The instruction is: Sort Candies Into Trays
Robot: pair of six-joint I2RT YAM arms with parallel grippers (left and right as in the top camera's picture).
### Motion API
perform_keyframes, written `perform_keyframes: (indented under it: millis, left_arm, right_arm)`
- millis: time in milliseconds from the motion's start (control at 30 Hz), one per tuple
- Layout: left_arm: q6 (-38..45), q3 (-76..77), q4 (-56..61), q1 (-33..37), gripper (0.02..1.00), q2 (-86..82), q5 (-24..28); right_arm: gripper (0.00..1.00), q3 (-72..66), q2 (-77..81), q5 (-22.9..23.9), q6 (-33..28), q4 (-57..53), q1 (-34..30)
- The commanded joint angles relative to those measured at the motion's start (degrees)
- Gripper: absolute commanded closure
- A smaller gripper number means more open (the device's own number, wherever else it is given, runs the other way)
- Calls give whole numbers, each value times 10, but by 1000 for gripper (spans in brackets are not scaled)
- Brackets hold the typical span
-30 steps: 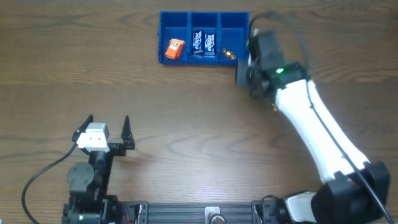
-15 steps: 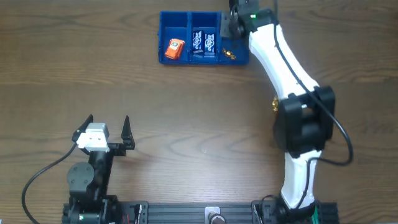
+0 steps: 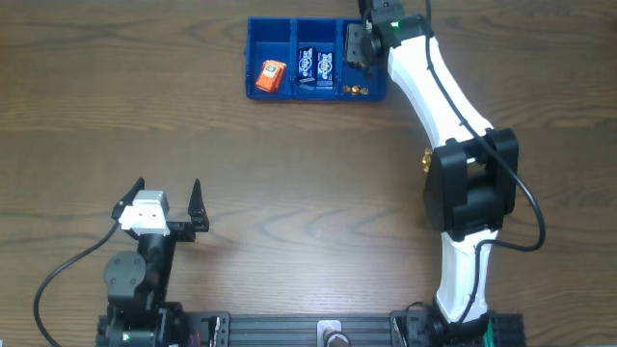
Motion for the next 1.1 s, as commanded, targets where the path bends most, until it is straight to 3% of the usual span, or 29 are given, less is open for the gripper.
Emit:
perform_keyframes:
  millis: [33, 133, 300, 400, 567, 800, 1100]
  left_arm:
    - [6, -18, -7, 2, 20, -3, 8]
    - [6, -18, -7, 2, 20, -3, 8]
    - [6, -18, -7, 2, 20, -3, 8]
    - [6, -18, -7, 2, 20, -3, 8]
    - [6, -18, -7, 2, 20, -3, 8]
    - [6, -18, -7, 2, 20, -3, 8]
    - [6, -18, -7, 2, 20, -3, 8]
  right_arm:
    - [382, -21, -106, 17, -38, -35, -20]
    - [375, -118, -215, 56, -39, -43, -45]
    - [380, -299, -332, 61, -53, -42, -87]
    - [380, -400, -338, 21, -47, -33, -117]
    - [382, -508, -317, 3, -35, 28, -128]
    - [384, -524, -248, -36, -35, 73, -128]
    - [386, -525, -213, -34, -35, 87, -128]
